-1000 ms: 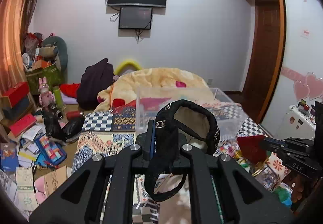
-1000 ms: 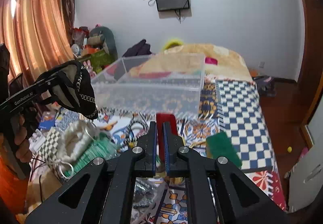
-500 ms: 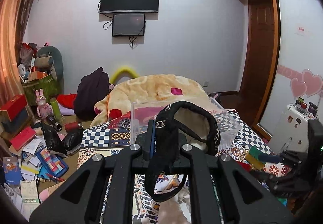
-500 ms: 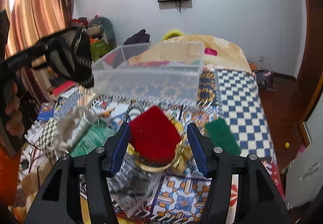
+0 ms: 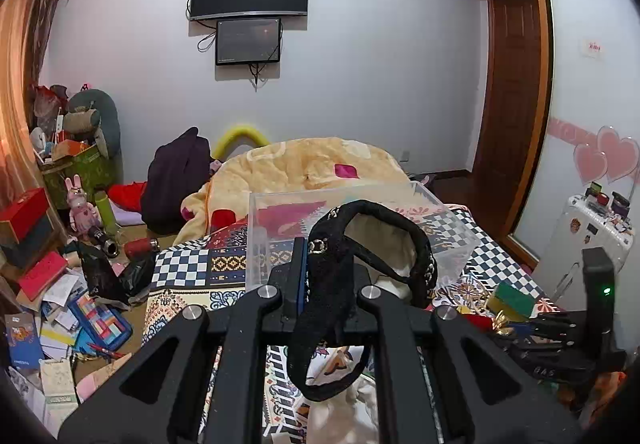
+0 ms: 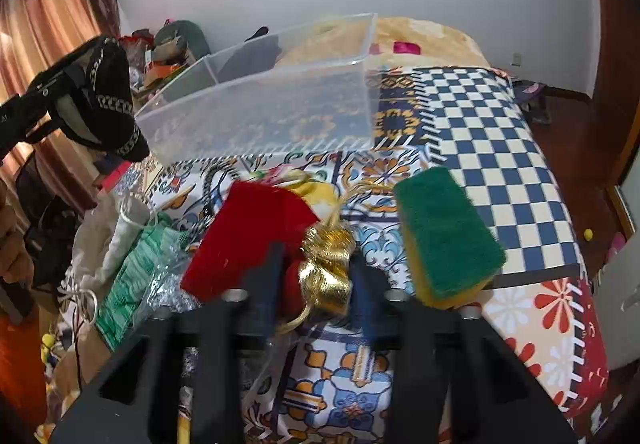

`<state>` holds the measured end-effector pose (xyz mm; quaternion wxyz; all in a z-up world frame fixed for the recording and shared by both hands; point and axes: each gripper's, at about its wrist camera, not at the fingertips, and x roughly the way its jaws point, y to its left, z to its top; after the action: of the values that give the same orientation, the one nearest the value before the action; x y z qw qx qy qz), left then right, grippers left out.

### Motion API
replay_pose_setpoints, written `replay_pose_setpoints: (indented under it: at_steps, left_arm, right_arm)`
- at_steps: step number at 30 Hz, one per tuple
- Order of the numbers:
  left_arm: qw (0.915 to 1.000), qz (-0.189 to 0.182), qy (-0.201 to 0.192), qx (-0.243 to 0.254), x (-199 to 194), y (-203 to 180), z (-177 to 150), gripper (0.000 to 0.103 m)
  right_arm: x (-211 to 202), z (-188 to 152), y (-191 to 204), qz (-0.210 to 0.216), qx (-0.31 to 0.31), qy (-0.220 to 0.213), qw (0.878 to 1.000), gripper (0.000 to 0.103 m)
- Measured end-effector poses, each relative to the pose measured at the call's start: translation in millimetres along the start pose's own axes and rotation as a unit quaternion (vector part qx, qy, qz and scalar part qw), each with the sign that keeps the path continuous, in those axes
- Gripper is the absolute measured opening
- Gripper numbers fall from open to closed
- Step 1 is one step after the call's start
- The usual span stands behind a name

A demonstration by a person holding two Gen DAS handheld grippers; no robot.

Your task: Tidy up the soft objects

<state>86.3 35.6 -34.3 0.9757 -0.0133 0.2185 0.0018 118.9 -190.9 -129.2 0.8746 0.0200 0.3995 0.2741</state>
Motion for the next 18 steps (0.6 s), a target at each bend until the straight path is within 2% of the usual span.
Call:
replay_pose_setpoints:
  at_steps: [9,18]
  left_arm:
    - [0.9998,0.019,-0.001,0.011,16,2,17,0.01]
    - [0.9994,0.03,-0.008,0.011,35,4,41,0.01]
  right_arm:
    - [-33,14,1,-0.012,-0.007,-0.048,0.999,0.02]
    - [-54,70,14,-0.019,-0.031,-0.114,0.993,0.021]
